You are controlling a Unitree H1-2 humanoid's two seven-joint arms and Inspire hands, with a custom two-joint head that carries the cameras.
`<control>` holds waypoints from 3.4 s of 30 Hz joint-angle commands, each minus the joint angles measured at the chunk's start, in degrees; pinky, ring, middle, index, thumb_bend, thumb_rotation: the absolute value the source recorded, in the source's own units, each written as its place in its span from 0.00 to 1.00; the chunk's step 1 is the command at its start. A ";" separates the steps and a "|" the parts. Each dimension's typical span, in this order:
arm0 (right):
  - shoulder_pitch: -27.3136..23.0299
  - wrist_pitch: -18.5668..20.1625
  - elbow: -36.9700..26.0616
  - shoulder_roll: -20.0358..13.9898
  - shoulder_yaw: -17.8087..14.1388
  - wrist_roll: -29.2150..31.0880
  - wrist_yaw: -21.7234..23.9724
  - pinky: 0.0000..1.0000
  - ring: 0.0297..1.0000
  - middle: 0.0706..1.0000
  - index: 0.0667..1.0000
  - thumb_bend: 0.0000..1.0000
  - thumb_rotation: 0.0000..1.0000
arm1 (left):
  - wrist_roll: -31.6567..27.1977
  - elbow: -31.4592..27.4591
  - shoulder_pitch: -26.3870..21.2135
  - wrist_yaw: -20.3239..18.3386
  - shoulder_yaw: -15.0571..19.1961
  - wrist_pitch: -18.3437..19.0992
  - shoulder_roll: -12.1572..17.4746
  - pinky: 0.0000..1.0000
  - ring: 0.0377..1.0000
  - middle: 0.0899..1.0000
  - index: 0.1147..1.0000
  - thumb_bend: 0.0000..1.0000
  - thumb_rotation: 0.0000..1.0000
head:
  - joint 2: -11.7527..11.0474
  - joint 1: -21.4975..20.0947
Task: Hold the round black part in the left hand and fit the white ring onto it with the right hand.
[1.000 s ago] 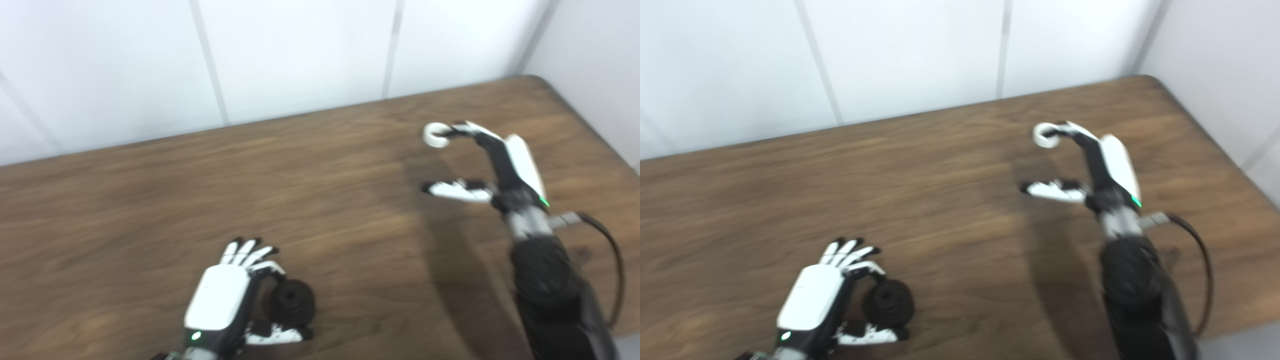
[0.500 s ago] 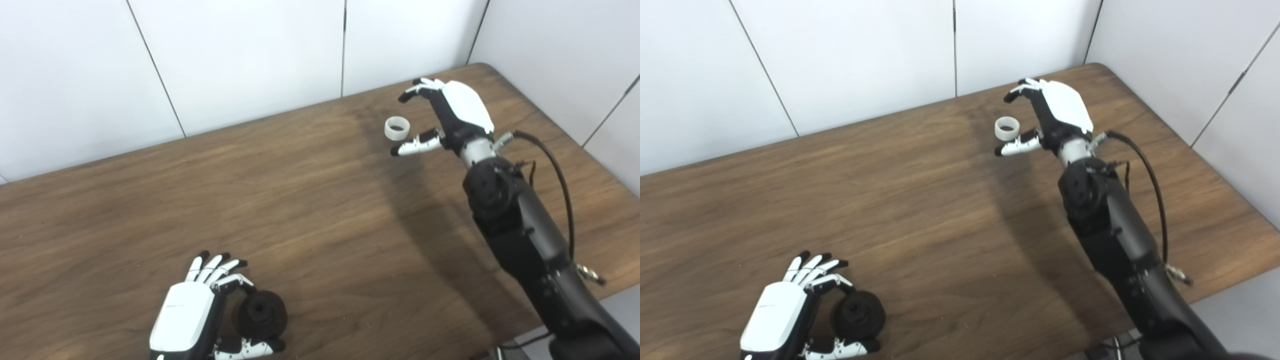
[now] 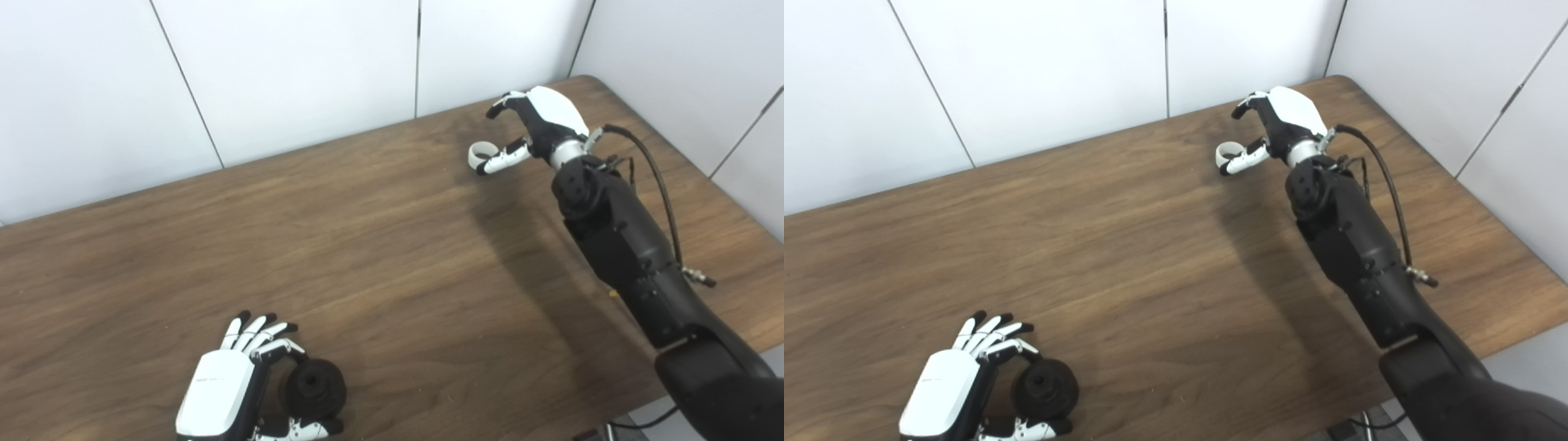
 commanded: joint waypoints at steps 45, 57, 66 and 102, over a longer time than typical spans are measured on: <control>-9.44 1.63 9.94 -1.62 1.20 -7.73 9.31 0.99 0.98 0.90 0.65 0.82 0.26 | 2.51 -0.25 1.74 -1.60 0.44 1.30 0.08 1.00 0.90 0.80 0.42 0.52 0.06 | 0.11 1.40; -9.05 1.57 9.59 -1.64 2.01 -5.86 8.36 1.00 0.98 0.88 0.57 0.80 0.22 | 3.21 -0.27 1.84 -1.50 0.35 1.29 -0.07 1.00 0.90 0.80 0.42 0.52 0.06 | 0.30 1.24; -8.54 1.57 9.93 -1.65 2.47 -5.45 7.51 1.00 0.98 0.87 0.45 0.53 0.15 | 3.69 -0.56 1.83 -2.05 0.15 1.56 -0.34 1.00 0.90 0.80 0.42 0.52 0.06 | 0.30 1.31; -0.01 -2.04 -23.51 -7.20 11.07 -3.10 19.15 0.98 0.96 0.80 0.45 0.52 0.13 | 9.54 -2.65 1.18 -5.45 -3.19 5.57 -4.70 1.00 0.92 0.80 0.42 0.52 0.06 | 3.07 14.22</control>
